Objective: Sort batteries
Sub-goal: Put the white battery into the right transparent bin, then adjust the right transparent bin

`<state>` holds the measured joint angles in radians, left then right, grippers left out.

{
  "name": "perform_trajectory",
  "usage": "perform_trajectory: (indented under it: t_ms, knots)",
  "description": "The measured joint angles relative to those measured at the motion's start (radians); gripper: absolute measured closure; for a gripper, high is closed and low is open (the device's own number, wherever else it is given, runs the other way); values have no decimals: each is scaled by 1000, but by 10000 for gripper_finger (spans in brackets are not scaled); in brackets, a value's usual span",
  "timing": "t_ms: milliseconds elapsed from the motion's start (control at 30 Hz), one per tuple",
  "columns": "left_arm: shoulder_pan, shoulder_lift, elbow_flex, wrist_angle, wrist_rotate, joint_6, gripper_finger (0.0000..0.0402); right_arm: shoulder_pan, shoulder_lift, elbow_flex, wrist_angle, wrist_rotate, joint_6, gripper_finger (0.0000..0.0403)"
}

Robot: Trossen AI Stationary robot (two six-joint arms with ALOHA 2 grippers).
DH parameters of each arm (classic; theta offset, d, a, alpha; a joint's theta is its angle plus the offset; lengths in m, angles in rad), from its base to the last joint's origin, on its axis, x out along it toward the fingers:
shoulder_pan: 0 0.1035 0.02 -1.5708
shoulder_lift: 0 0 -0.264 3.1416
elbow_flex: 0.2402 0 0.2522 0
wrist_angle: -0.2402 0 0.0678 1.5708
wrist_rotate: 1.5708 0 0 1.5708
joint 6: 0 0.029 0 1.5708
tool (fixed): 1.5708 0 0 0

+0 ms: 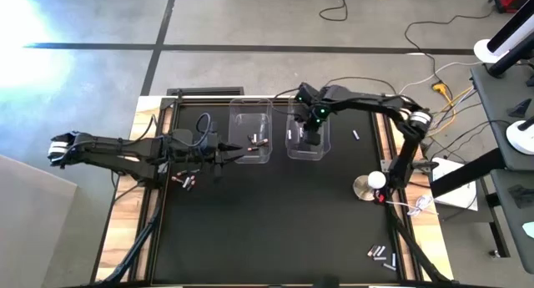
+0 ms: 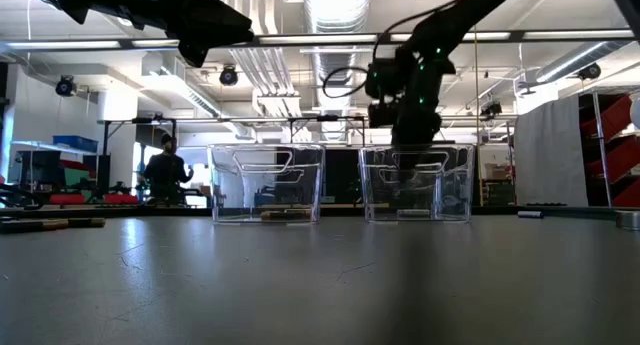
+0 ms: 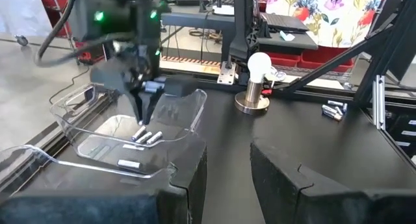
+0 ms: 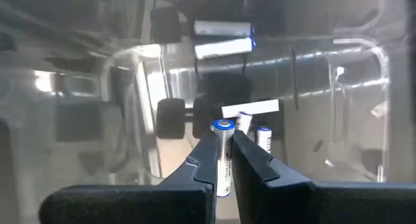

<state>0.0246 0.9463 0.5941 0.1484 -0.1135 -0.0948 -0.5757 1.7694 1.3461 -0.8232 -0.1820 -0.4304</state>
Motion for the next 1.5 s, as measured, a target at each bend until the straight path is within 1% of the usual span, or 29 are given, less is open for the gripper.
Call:
perform_trajectory:
  t_ms: [233, 500, 667, 767, 1000, 1100, 1300, 1500]
  knots:
    - [0, 0, 0, 0, 0, 8, 303, -31, 119, 42, 44, 8, -11, 385]
    - [0, 0, 0, 0, 0, 8, 303, -51, 154, 58, 83, 151, -96, 385]
    - [0, 0, 0, 0, 0, 8, 303, -58, 191, 56, 81, 156, -124, 383]
    - [0, 0, 0, 0, 0, 8, 303, -58, 200, 56, 82, 157, -121, 363]
    - [0, 0, 0, 0, 0, 8, 303, -60, 197, 68, 80, 164, -94, 294]
    - [0, 0, 0, 0, 0, 8, 303, -60, 191, 93, 115, 165, -94, 277]
    - [0, 0, 0, 0, -1, 8, 303, -57, 190, 141, 159, 170, -107, 263]
    - [0, 0, 0, 0, -2, 12, 303, -46, 189, 162, 164, 156, -128, 272]
